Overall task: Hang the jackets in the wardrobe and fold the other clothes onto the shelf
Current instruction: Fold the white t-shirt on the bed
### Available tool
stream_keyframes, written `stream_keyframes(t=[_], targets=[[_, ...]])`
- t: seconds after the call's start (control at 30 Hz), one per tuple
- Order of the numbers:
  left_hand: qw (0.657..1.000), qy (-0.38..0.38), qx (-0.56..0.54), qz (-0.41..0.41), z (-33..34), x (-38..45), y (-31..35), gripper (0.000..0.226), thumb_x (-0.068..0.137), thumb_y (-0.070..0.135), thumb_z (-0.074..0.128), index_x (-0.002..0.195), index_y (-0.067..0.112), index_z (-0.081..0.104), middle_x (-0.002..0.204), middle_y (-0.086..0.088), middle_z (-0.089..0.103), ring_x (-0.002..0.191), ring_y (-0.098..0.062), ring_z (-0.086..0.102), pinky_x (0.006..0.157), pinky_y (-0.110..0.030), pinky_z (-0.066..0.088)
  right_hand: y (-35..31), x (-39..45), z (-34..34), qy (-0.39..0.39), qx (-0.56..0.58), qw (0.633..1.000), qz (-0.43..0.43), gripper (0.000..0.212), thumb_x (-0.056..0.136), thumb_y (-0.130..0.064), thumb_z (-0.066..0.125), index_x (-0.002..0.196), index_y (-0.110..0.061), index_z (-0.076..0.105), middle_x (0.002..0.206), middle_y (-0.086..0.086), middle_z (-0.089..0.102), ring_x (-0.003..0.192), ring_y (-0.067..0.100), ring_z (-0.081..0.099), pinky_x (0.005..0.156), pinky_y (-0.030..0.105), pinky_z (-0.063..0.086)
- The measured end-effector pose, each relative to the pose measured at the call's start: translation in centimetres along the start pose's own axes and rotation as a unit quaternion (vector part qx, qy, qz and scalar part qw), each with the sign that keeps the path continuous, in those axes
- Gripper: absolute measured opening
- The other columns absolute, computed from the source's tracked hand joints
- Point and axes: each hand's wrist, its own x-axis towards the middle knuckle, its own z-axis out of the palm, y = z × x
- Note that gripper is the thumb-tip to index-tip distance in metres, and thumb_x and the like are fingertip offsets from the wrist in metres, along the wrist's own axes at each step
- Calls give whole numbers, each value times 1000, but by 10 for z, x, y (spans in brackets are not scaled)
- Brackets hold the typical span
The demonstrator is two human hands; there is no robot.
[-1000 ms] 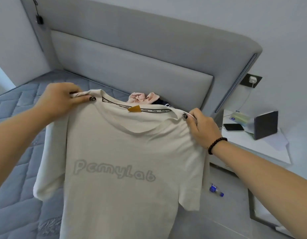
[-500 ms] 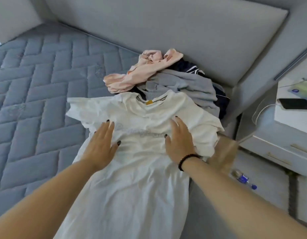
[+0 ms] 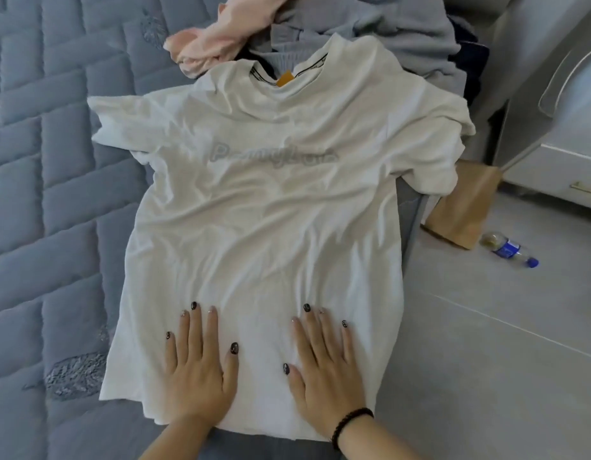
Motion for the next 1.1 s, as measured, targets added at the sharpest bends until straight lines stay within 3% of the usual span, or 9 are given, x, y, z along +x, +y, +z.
stream_keyframes(t=[0.2,0.4,0.6,0.67,0.73,0.8,0.87,1.0,1.1], targets=[[998,52,23,28,18,3,-16,69,93,51,20,156,24,4,164,0,1,150,-21,3,120,-39,0,1,-4,17,114,6,993,10,66,92,-45,42,148,-13,31,159,10,14,147,27,13,115,51,15],[997,71,21,36,22,2,-16,70,93,52,18,155,25,2,164,1,-1,150,-19,0,120,-39,0,11,-11,19,225,146,944,193,73,90,-48,39,149,-7,24,159,12,4,146,24,9,117,46,15],[996,85,3,33,23,2,-12,71,90,54,14,154,29,-3,162,4,-5,149,-14,-5,120,-41,1,22,-11,29,255,179,931,189,74,87,-57,37,150,-21,21,159,5,1,147,20,-2,117,40,5],[995,94,1,32,24,1,-12,71,88,56,10,152,32,-9,161,6,-10,149,-13,-9,120,-41,-1,21,-11,33,269,245,898,246,76,88,-56,46,151,-28,13,158,-2,-3,147,16,-5,118,36,-2],[994,102,-9,37,22,-2,-10,72,85,57,5,151,33,-13,161,6,-13,148,-12,-12,120,-40,-3,21,-11,32,271,353,831,333,74,89,-52,53,150,-32,16,156,-6,16,145,19,13,119,43,2],[994,102,-26,36,19,-5,-9,75,82,57,2,152,32,-9,162,5,-10,149,-13,-10,119,-40,-3,22,-13,27,255,482,751,372,61,87,-56,54,139,-33,32,138,-7,46,127,19,44,115,47,24],[994,99,-31,29,14,-7,-8,76,82,57,4,153,33,-2,163,5,-5,149,-13,-5,119,-38,-2,20,-17,26,250,557,698,373,55,83,-61,55,128,-31,42,114,-11,60,105,16,57,99,39,43],[992,55,-81,74,-13,13,-20,59,94,49,35,150,34,23,161,5,14,147,-15,10,118,-36,8,17,-30,24,260,563,670,408,54,82,-55,63,121,-20,51,109,-3,62,98,19,59,88,35,49],[988,77,-129,38,-46,30,-42,60,93,34,51,148,21,29,155,-3,25,142,-26,21,114,-44,18,13,-48,18,285,521,682,427,29,81,-41,69,99,-20,58,98,0,65,86,17,61,72,30,50]])
